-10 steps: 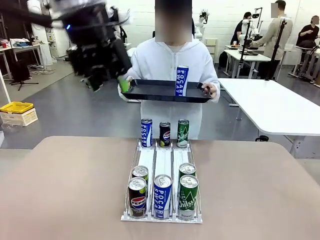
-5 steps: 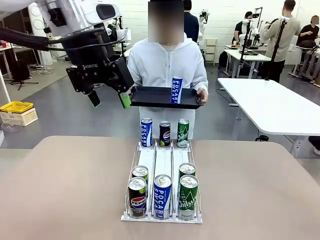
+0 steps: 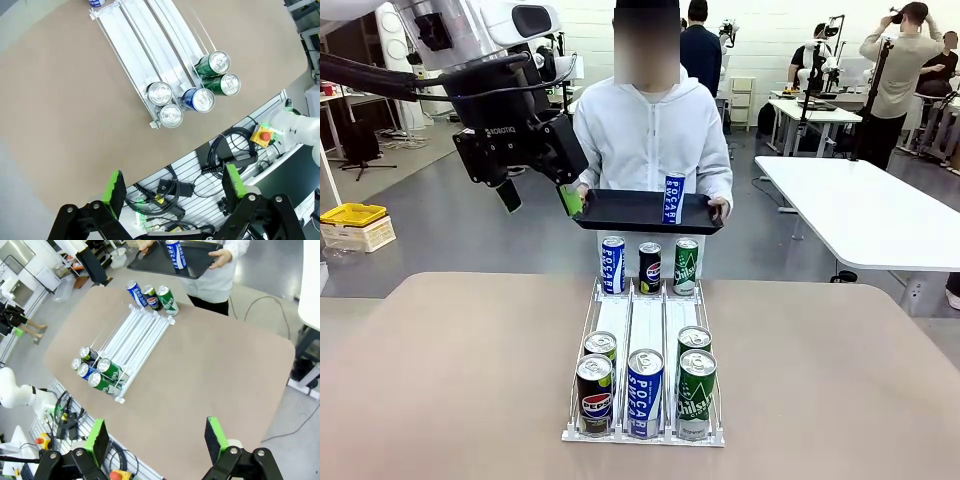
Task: Retrieve and hand over the desired beverage to the person.
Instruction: Pick up another can of the same type that the person held from the Automatic Can Dispenser.
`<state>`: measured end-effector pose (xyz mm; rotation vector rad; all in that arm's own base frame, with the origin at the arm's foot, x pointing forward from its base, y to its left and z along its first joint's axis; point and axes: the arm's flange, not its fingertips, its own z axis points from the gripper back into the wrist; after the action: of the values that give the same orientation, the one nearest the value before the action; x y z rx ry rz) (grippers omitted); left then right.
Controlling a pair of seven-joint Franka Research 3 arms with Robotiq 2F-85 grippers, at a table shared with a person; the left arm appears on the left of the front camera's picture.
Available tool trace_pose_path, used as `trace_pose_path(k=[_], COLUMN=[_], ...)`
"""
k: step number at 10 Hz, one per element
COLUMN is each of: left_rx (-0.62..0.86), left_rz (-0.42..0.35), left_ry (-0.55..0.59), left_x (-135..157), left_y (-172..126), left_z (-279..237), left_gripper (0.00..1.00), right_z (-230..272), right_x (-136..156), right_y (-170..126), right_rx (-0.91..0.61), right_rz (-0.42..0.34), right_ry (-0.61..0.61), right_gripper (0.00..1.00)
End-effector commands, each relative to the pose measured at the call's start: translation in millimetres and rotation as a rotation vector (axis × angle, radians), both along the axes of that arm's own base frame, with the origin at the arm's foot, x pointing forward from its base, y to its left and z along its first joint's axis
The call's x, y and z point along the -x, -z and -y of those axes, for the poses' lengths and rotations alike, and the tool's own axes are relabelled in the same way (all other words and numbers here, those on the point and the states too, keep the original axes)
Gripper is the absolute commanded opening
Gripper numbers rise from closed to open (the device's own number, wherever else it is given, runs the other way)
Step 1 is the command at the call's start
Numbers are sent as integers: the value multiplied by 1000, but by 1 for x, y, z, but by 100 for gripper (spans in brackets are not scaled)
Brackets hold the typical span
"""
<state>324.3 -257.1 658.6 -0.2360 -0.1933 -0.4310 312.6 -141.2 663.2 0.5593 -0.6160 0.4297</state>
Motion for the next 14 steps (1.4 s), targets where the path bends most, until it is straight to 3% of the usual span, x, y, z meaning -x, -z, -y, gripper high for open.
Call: trace_pose_path(k=[1, 2, 3, 7, 9, 10, 14], left_rx=[-7, 0, 51, 316, 411, 442, 488], left_rz=[8, 0, 10, 258, 351, 346, 340], left_ry=[15, 0, 140, 346, 272, 234, 196], left_x=[3, 0, -4, -33, -26, -33, -8], left_y=[2, 0, 3, -16, -4, -1, 6], left_z=[-5, 0, -35, -173, -231, -255, -302], left_gripper=[100, 100, 100, 100, 100, 100, 100], right_z=[-1, -1, -1, -1, -1, -1, -1], right_x=[-2, -2, -2, -2, -2, -2, -2], right_y=[0, 0, 0, 0, 0, 0, 0], right_rx=[-16, -16, -16, -16, -16, -16, -16], right_rz=[11, 11, 11, 11, 11, 11, 11], right_ry=[-10, -10, -10, -10, -10, -10, -10], right_gripper=[100, 100, 100, 100, 100, 100, 100])
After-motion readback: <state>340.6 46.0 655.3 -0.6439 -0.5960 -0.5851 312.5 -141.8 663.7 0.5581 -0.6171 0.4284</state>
